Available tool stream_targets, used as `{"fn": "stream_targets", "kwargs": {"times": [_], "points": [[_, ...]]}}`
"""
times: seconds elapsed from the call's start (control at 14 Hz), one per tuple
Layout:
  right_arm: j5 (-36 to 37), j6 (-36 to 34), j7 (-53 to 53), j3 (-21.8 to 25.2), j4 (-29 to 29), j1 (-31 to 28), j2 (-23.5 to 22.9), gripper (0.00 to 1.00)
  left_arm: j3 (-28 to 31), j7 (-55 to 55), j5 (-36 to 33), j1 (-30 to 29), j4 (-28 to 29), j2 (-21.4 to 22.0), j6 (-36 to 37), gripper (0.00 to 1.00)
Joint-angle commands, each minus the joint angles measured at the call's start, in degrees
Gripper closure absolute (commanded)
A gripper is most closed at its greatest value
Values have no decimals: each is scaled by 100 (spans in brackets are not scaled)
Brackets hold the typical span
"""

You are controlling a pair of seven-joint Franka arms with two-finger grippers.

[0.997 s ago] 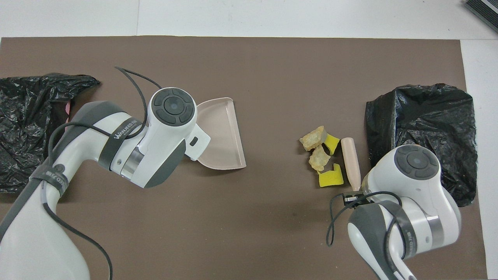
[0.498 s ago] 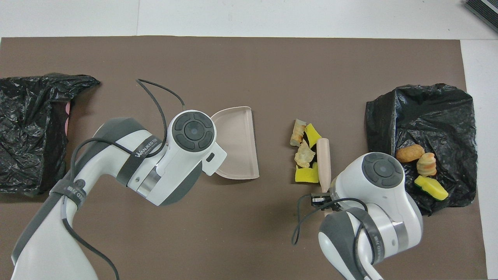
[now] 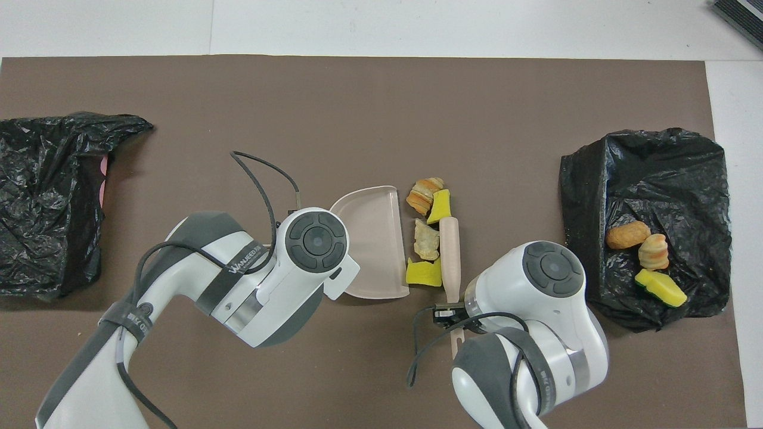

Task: Sweep and dump trash in bin
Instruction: 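Sweep the remaining debris into the dustpan with the right gripper's brush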

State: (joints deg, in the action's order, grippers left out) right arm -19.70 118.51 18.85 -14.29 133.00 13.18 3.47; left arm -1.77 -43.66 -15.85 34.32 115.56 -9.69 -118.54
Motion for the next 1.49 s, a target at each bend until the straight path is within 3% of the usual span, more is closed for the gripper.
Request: {"fn": "stream_targets", "kwargs": {"times": [0.0,0.28,0.43,0.64,0.78,0.93,1.07,1.21,1.42], "points": [[-1083,199,67,-13,-99,61,-110,100,72,182,-15,171,459,327,-169,100],[-1273,103,382,-22,-554,342,-189,100,72,366,-6,154,608,345,-607,100],[-1028,-378,383,40,-775,264,-75,100,72,393,-6,145,678,371,-652,100],[725,-882,112,5,-1074,27,-92,100,81,464,335,-39,749,372,-670,100],[1256,-821,-912,49,-1083,-218,-180,100,81,490,503,-118,749,363,-670,100],[2228,-611,-1619,23,-1327,-492,-661,100,81,787,574,-119,731,354,-635,100],[3153,-644,-1673,5,-1976,-527,-1328,100,81,1104,592,-119,644,328,-460,100],[3560,-593,-1892,14,-2077,-545,-1489,100,81,1412,592,-58,626,354,-241,100],[3474,-504,-1858,-13,-1963,-396,-1665,100,81,1633,583,-31,573,371,94,100]]}}
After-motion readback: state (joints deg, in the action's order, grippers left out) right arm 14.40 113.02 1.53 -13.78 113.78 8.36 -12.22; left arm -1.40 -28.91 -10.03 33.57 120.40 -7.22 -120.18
